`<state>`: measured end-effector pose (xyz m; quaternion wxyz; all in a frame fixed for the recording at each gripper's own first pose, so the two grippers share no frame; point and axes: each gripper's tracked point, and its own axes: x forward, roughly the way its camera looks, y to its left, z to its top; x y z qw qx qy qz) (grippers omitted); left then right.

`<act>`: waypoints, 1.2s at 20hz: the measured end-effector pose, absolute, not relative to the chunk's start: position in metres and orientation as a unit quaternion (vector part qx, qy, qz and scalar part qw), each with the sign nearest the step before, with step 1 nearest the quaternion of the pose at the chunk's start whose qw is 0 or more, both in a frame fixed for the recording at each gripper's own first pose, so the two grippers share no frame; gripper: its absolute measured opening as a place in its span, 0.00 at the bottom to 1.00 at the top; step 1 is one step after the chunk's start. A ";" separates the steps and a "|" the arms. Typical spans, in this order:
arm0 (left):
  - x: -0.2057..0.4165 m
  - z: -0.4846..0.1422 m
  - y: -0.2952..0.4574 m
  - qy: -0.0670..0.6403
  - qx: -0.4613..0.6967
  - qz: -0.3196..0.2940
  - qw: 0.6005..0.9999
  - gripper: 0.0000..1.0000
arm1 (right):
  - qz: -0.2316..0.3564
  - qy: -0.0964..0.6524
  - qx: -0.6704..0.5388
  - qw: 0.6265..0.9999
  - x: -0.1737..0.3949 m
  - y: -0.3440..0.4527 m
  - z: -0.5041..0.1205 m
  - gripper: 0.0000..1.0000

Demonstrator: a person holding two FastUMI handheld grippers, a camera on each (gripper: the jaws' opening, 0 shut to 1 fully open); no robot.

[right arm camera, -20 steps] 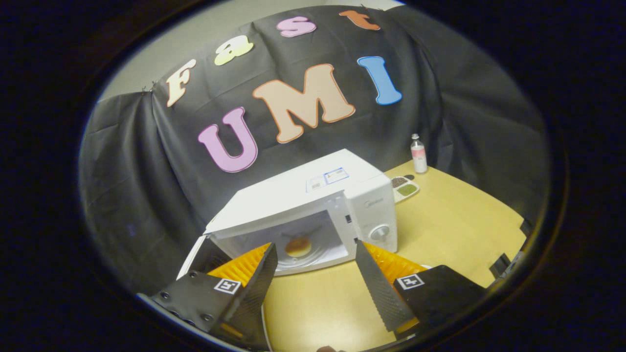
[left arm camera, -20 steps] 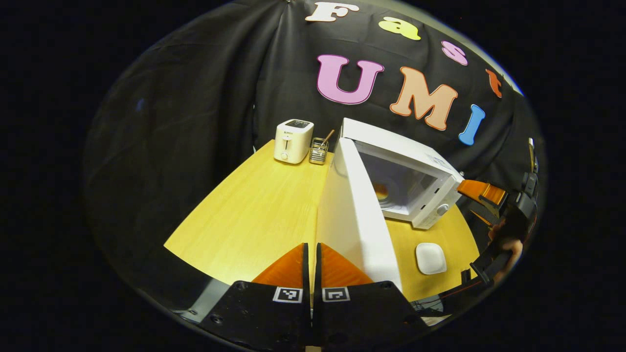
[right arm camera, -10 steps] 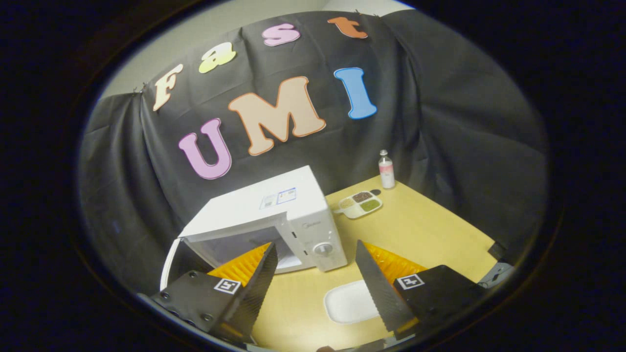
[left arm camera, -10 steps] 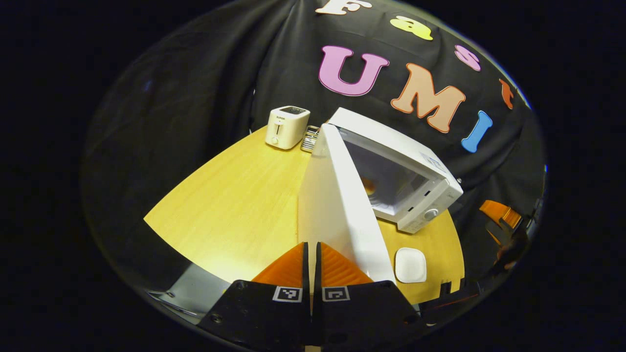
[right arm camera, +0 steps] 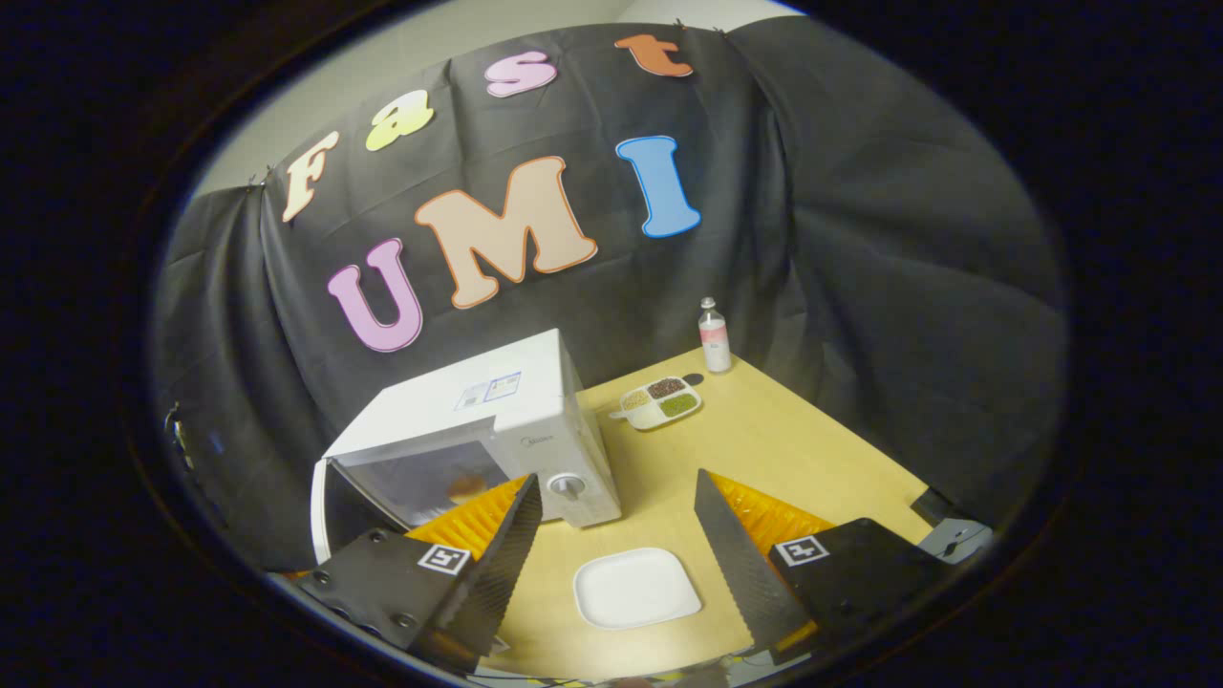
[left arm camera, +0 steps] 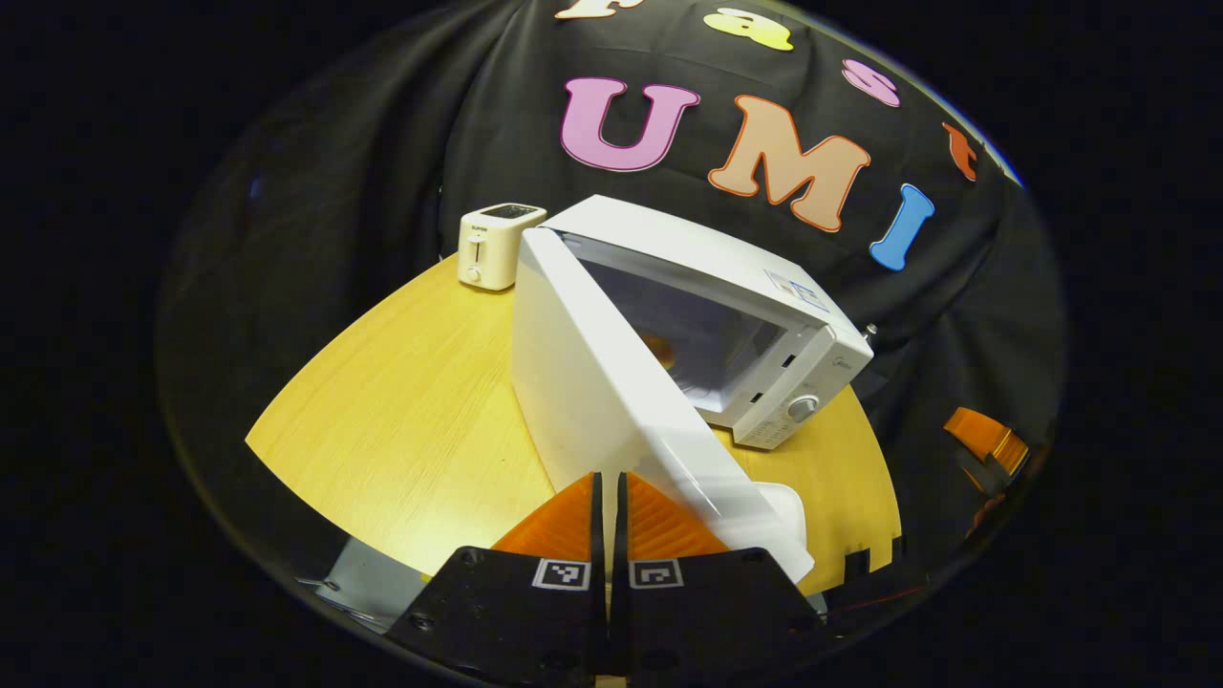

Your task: Open the microwave oven with the left hand, put the food in, and close the microwave oven.

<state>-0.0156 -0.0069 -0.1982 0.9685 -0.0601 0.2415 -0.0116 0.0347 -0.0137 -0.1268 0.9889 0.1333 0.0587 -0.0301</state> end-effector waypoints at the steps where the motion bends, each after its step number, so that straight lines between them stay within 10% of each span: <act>1: -0.014 -0.199 -0.013 0.240 -0.056 -0.015 0.969 0.01 | -0.028 0.060 0.129 0.989 0.034 -0.018 -0.127 0.99; 24: 0.053 -0.178 -0.112 0.177 0.022 -0.046 0.983 0.00 | -0.026 0.068 0.105 0.992 0.003 -0.111 -0.158 0.99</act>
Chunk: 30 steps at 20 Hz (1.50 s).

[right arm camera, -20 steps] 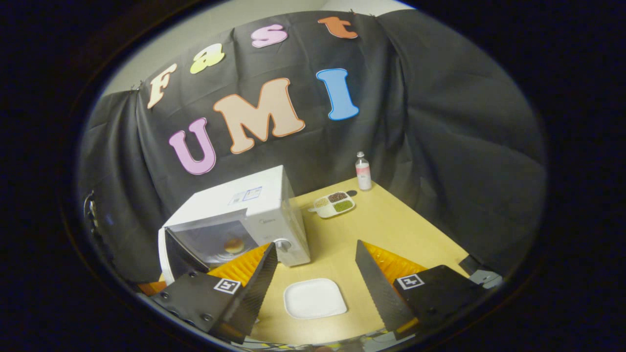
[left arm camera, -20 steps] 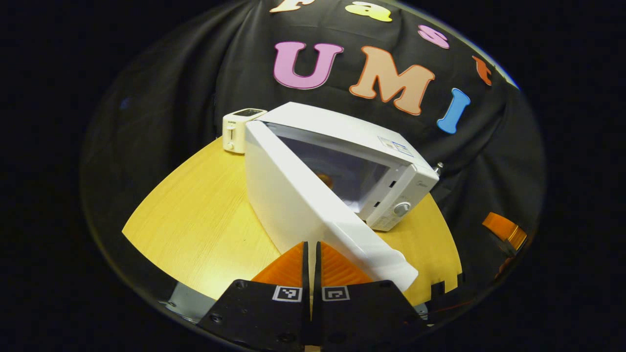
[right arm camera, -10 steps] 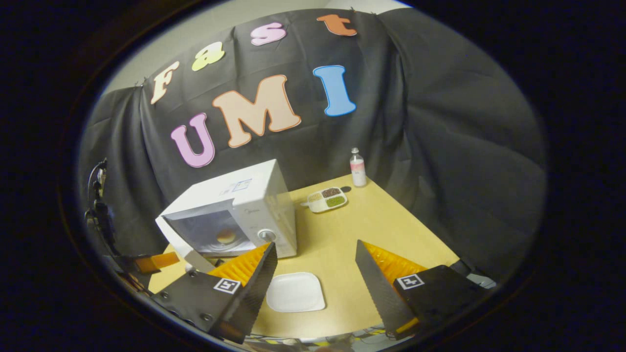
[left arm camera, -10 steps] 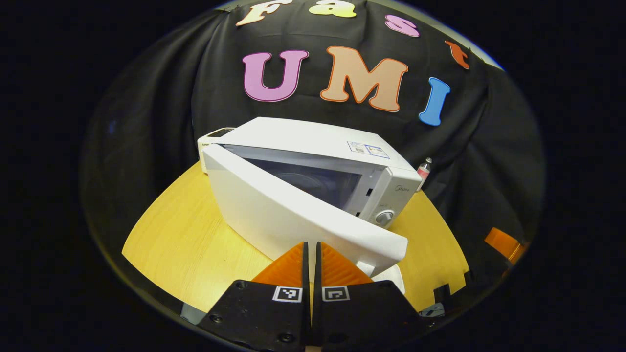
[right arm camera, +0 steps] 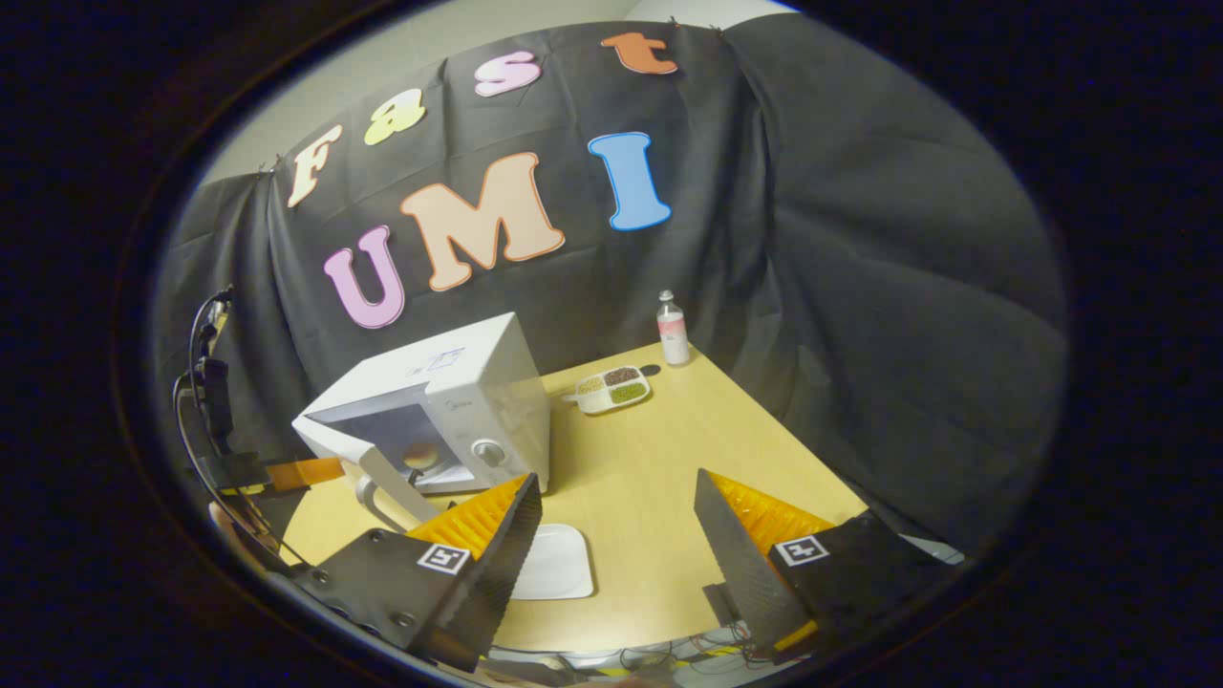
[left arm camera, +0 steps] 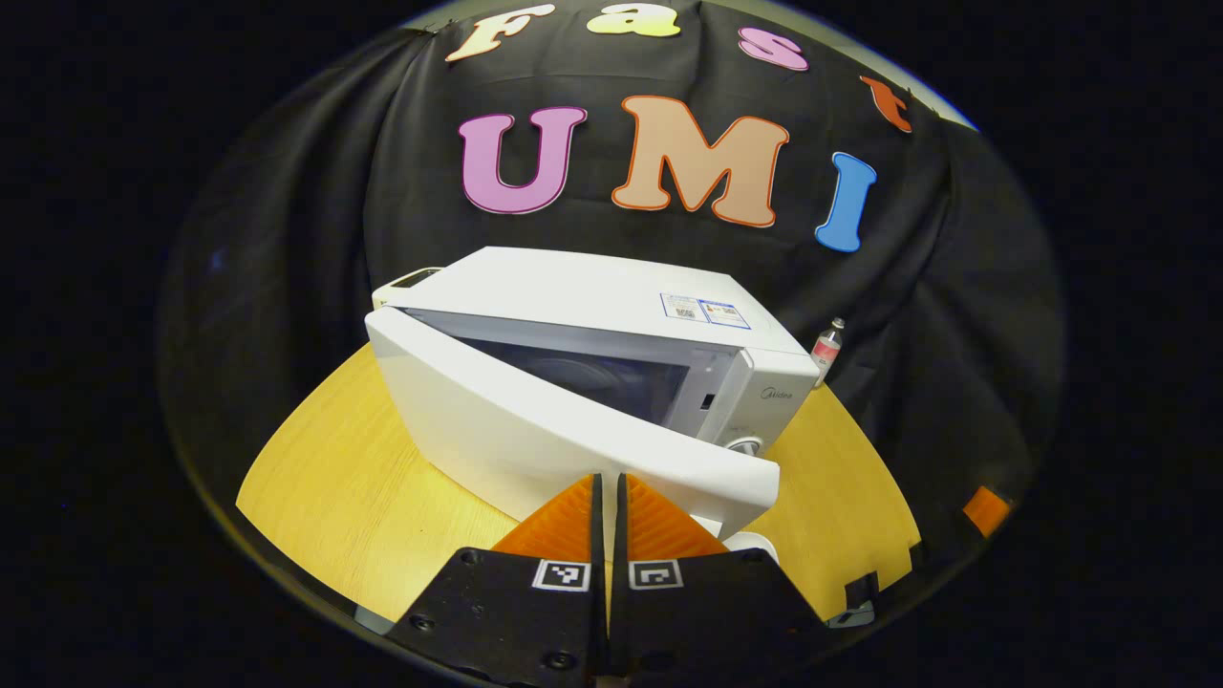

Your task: Open the microwave oven with the left hand, put the food in, and close the microwave oven.

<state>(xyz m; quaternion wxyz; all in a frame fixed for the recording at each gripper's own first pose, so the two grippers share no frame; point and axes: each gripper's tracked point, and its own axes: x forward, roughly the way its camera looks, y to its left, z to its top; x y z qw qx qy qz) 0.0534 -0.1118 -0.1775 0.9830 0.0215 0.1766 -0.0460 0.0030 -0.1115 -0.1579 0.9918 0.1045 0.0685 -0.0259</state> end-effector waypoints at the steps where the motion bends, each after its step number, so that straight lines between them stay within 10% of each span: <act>1: 0.057 -0.179 -0.115 0.175 0.021 -0.045 0.983 0.00 | -0.025 0.070 0.103 0.992 0.000 -0.113 -0.157 0.99; 30: 0.140 -0.173 -0.159 0.146 0.021 -0.053 0.988 0.00 | -0.027 0.067 0.084 0.994 0.030 -0.123 -0.148 0.99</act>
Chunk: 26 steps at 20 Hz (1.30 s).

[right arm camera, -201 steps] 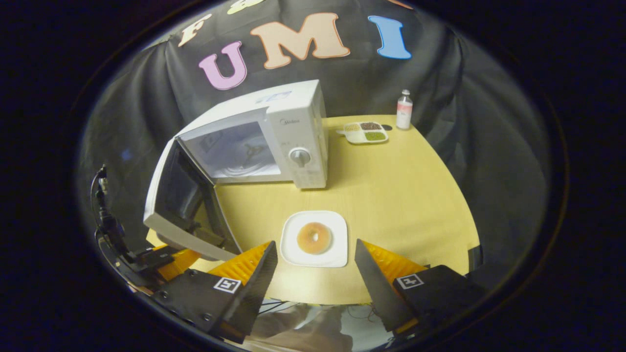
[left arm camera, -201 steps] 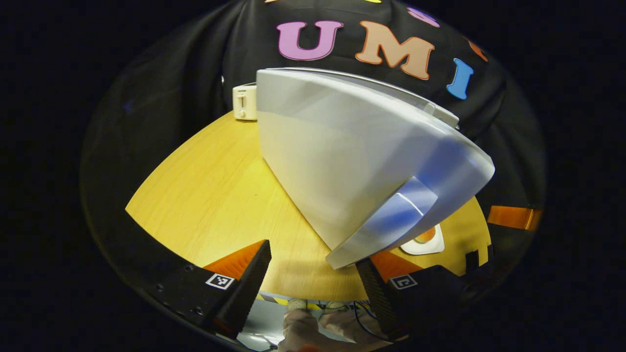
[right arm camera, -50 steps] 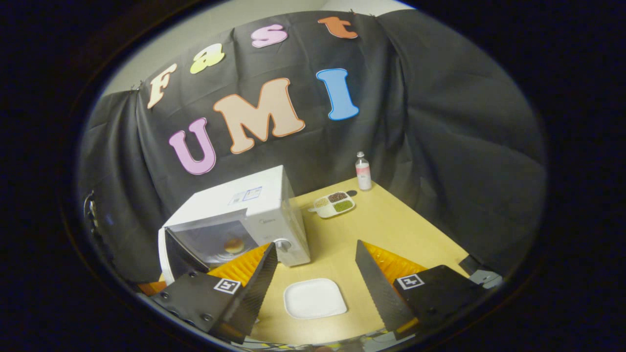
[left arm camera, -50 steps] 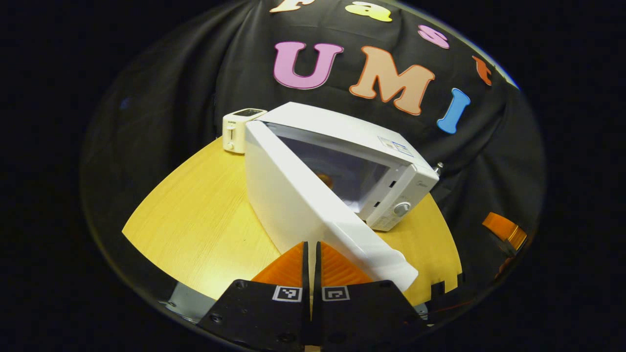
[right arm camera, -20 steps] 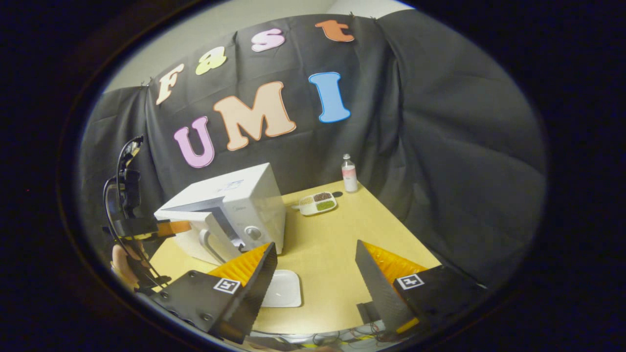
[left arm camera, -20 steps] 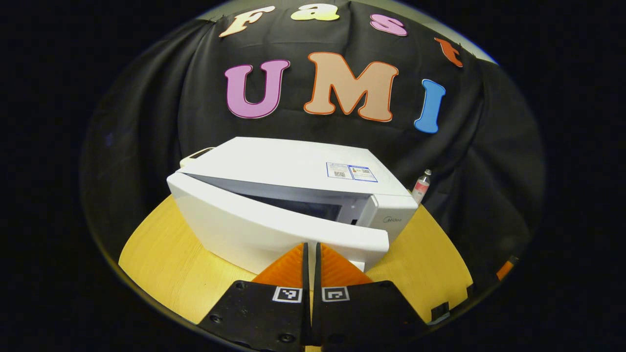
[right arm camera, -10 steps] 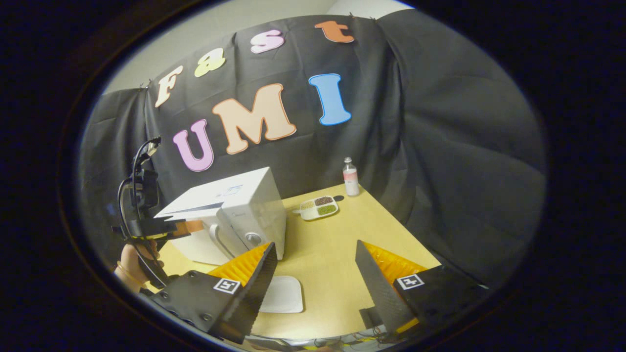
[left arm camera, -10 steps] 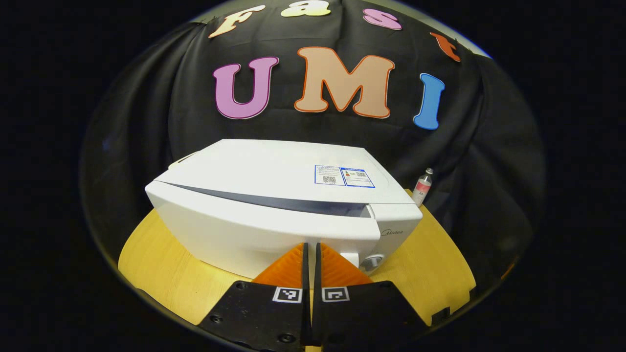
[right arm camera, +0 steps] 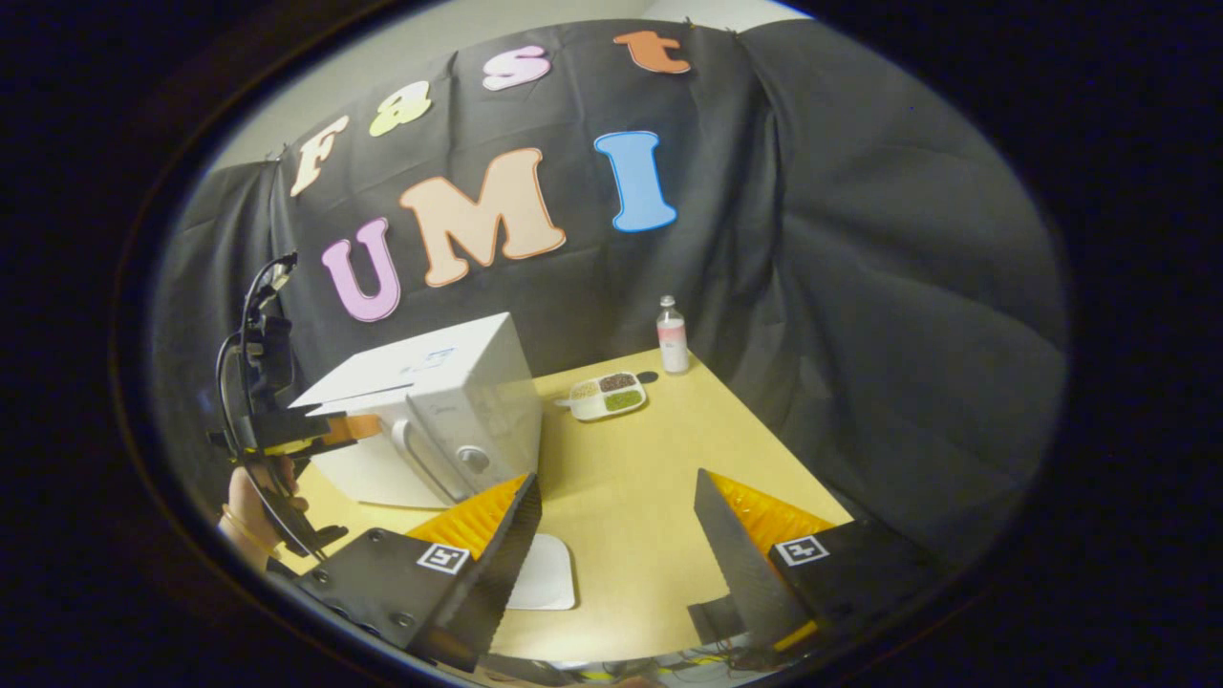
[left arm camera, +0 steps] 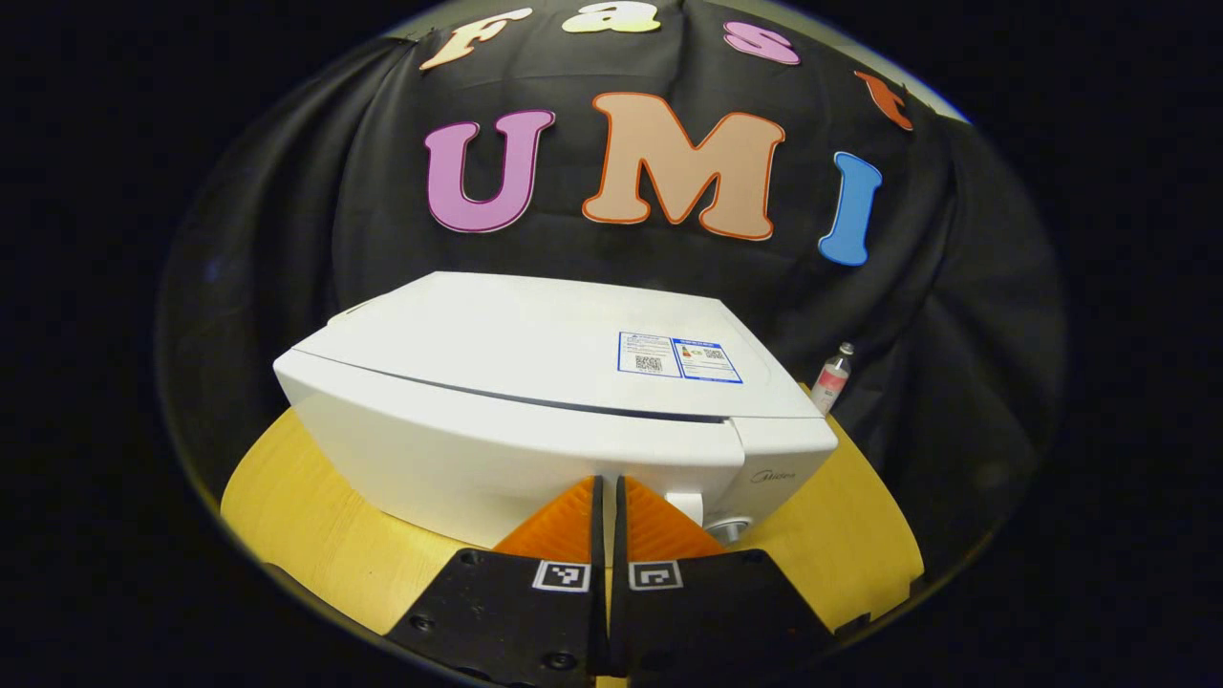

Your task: Open the microwave oven with the left hand, put the food in, and close the microwave oven.

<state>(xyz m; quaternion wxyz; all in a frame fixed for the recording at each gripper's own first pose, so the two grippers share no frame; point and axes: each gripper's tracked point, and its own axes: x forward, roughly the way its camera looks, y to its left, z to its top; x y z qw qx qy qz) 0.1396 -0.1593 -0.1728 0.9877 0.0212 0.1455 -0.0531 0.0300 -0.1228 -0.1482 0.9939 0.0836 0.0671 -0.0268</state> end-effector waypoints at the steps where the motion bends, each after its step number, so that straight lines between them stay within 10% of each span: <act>1: 0.142 -0.171 -0.159 0.142 0.023 -0.054 0.988 0.00 | -0.028 0.067 0.086 0.994 0.031 -0.123 -0.148 0.99; 26: 0.089 -0.099 -0.123 0.074 0.009 -0.055 0.996 0.01 | 0.034 0.037 0.044 0.998 0.042 -0.070 -0.101 0.99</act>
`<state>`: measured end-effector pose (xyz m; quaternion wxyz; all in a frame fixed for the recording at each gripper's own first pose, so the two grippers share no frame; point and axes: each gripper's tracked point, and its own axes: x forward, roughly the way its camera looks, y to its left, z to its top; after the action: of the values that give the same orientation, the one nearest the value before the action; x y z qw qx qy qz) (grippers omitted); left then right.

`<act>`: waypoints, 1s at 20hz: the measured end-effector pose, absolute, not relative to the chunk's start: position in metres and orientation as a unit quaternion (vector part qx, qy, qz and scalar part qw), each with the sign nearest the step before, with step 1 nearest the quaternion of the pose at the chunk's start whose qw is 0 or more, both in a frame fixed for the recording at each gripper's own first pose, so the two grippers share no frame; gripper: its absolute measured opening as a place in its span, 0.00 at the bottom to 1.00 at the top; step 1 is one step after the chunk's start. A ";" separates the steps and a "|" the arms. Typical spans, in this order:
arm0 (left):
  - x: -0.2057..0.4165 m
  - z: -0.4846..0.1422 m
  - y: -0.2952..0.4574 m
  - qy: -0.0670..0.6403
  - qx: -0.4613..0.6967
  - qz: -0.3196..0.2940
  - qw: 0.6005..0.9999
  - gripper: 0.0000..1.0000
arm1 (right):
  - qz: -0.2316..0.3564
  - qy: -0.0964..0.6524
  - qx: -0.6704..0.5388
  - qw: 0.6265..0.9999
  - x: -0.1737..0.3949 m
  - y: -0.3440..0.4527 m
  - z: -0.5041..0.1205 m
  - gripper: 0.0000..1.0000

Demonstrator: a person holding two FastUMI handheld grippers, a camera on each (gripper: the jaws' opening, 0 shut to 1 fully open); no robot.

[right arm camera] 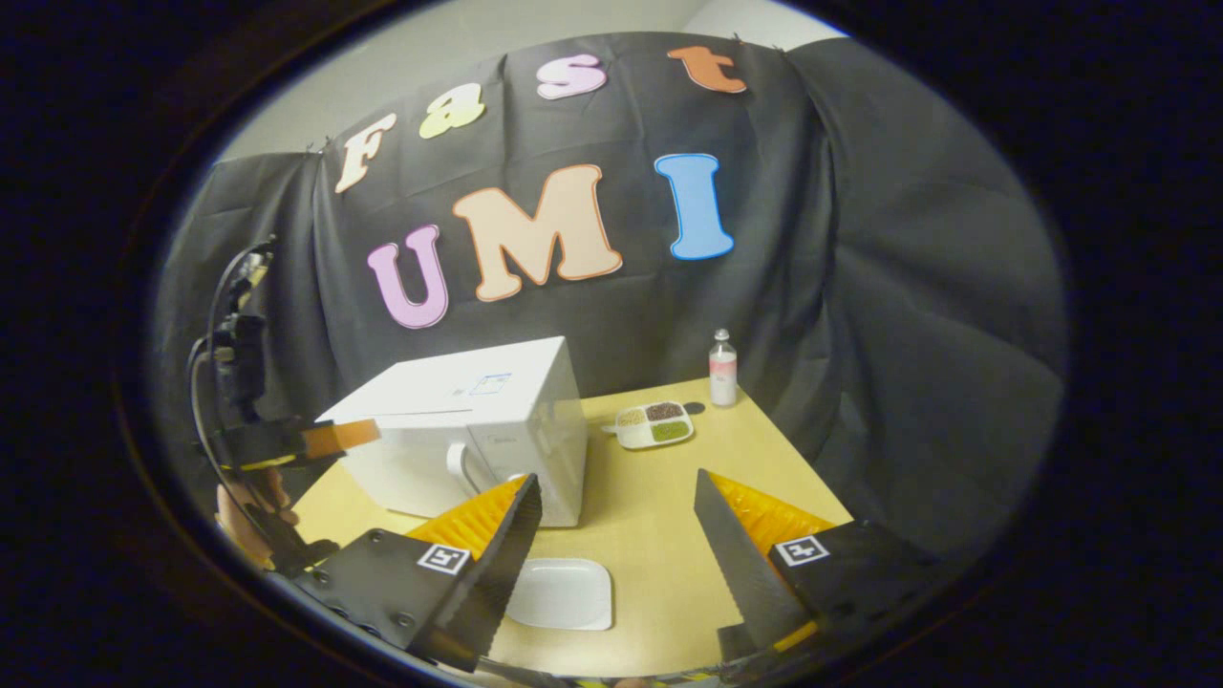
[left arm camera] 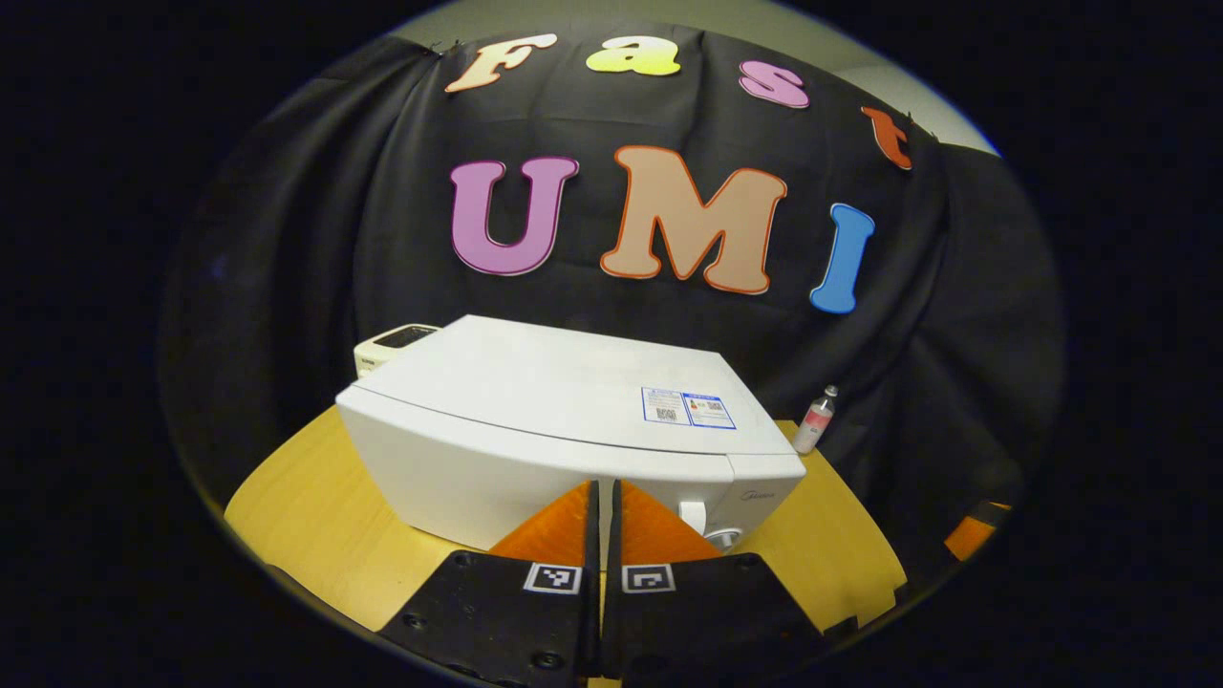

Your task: Open the microwave oven with the left hand, put the food in, and close the microwave oven.

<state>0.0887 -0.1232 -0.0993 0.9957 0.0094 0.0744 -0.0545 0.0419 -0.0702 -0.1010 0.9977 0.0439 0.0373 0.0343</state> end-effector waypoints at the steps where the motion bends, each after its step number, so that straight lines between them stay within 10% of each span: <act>1: 0.081 -0.089 -0.115 0.063 0.018 -0.050 0.997 0.02 | 0.037 0.038 0.040 0.998 0.042 -0.070 -0.098 0.91; 11: 0.028 -0.058 -0.092 0.037 -0.002 -0.021 0.999 0.37 | 0.073 -0.026 0.004 0.997 0.035 -0.048 -0.029 0.91; 14: 0.029 -0.057 -0.100 0.035 -0.002 -0.017 0.999 0.99 | 0.092 -0.040 0.012 0.995 0.028 -0.033 -0.017 0.91; 20: 0.010 -0.045 -0.098 0.018 0.009 -0.008 1.000 0.96 | 0.094 -0.050 0.008 0.994 0.020 -0.035 -0.009 0.91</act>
<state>0.0101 -0.0982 -0.0451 0.9998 0.0092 0.0176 -0.0085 0.0202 -0.0346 -0.0090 0.9943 0.0083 -0.0497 0.0941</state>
